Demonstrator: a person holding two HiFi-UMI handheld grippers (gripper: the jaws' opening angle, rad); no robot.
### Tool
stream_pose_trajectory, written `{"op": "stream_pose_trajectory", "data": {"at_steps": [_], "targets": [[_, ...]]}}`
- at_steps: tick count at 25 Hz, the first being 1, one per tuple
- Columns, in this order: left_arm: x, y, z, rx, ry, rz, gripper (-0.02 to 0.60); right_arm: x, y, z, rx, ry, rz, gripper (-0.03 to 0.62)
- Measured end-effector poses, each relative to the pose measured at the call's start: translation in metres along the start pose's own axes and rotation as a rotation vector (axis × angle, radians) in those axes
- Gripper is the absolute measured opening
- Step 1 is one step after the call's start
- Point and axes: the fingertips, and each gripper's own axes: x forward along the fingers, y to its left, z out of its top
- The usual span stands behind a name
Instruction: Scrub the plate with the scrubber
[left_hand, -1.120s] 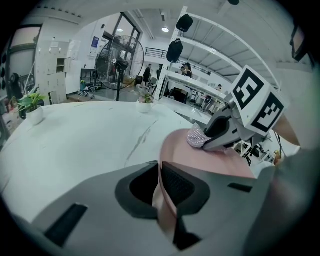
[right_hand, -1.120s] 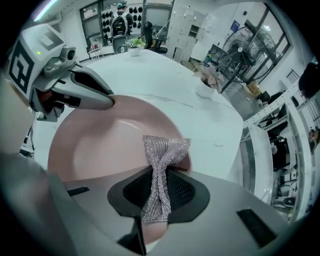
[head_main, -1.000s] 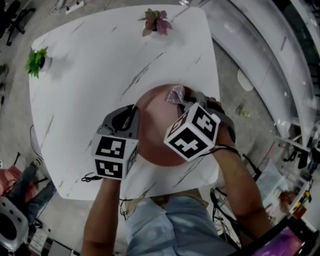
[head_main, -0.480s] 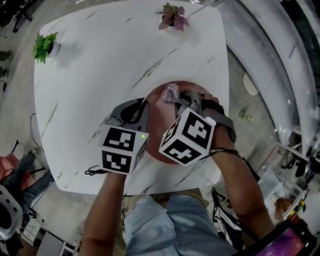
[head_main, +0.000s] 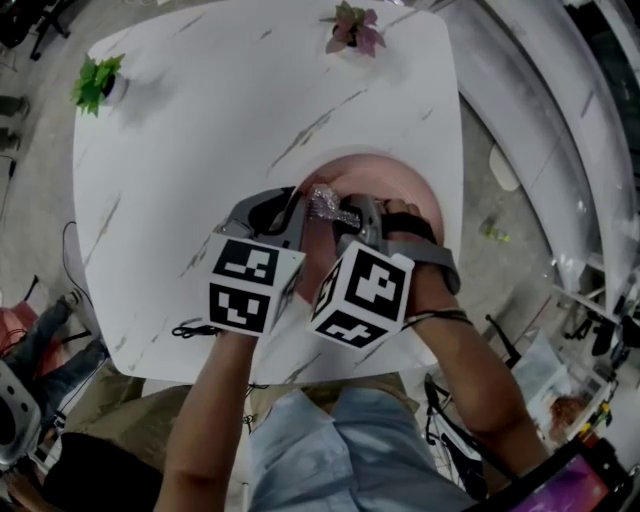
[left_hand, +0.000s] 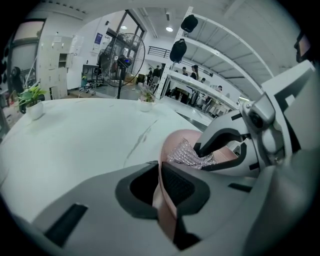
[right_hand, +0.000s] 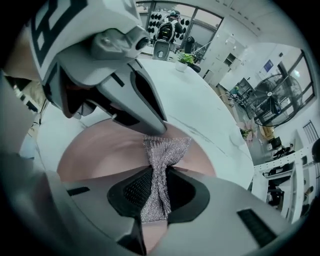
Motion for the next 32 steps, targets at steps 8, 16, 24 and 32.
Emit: {"op": "stream_pose_trajectory", "data": {"at_steps": [8,16,24,32], "targets": [[0.000,0.001,0.000,0.013,0.004,0.000,0.025,-0.008,0.028,0.005,-0.022,-0.036,0.021,0.086],[-0.001,0.001,-0.001,0.026,0.017,0.006,0.025,-0.017,0.062,0.004,-0.038,-0.060,0.069,0.086],[-0.001,-0.001,0.000,0.061,0.027,0.013,0.025,-0.027,0.085,-0.001,-0.026,-0.074,0.138,0.086],[-0.001,0.000,-0.001,0.057,0.026,0.017,0.025,-0.036,0.099,-0.023,0.040,-0.048,0.227,0.086]]}}
